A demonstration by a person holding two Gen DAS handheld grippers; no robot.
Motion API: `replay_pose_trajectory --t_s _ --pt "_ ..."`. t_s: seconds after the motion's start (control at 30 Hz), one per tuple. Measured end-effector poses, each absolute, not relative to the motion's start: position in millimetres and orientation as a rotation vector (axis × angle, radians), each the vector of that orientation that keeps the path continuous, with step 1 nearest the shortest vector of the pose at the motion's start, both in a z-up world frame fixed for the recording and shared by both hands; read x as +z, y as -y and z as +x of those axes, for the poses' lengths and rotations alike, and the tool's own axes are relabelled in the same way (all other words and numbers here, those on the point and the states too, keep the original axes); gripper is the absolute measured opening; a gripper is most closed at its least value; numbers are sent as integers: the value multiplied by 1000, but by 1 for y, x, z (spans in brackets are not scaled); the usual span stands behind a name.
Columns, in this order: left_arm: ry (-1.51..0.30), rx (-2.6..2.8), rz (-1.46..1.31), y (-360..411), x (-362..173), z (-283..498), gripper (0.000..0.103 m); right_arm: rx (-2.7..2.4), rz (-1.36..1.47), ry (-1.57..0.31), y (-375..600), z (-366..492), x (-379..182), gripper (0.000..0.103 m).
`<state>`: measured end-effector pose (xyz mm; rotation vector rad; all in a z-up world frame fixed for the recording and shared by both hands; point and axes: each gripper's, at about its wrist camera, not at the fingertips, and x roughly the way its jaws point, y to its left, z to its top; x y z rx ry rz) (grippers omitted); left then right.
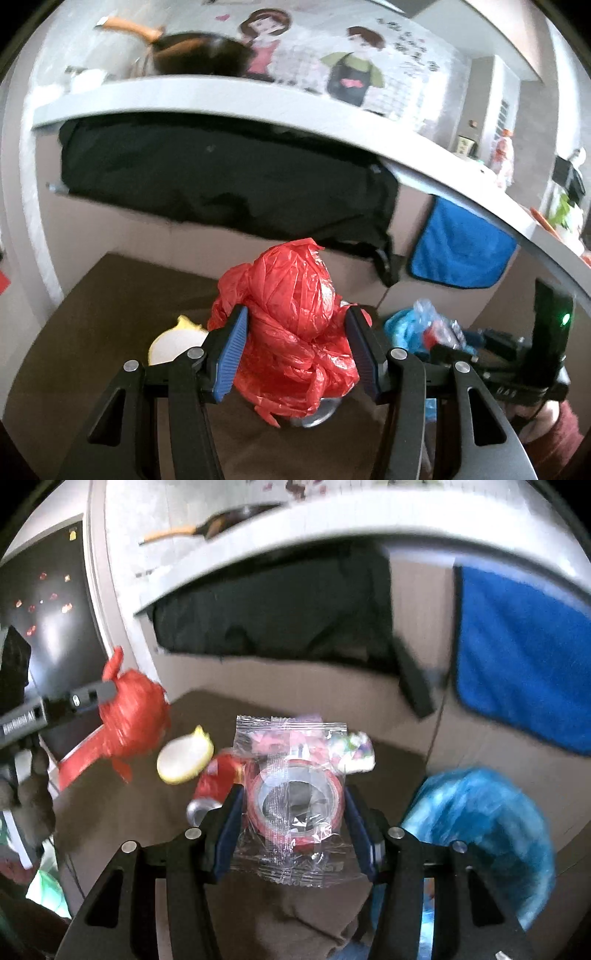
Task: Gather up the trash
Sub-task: 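Carry the red bag and bagged tape roll over the blue bin and open both tools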
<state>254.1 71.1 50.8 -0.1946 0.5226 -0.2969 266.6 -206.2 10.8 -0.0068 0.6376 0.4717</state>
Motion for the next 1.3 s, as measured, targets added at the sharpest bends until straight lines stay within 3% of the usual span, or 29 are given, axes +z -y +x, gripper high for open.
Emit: replay_pose_trajectory --t_s 0.27,0.53,0.9,1.3 --pt "-443 -377 -110 -10 83 241 54 373 17 -509 250 246 72 50" --pt "-423 -471 -54 69 93 246 54 246 39 -439 310 231 92 50" --pt "-427 -538 -19 151 83 261 54 121 90 -465 377 232 63 50" --pt "-506 -461 -34 180 47 283 54 109 142 -529 404 250 22 51"
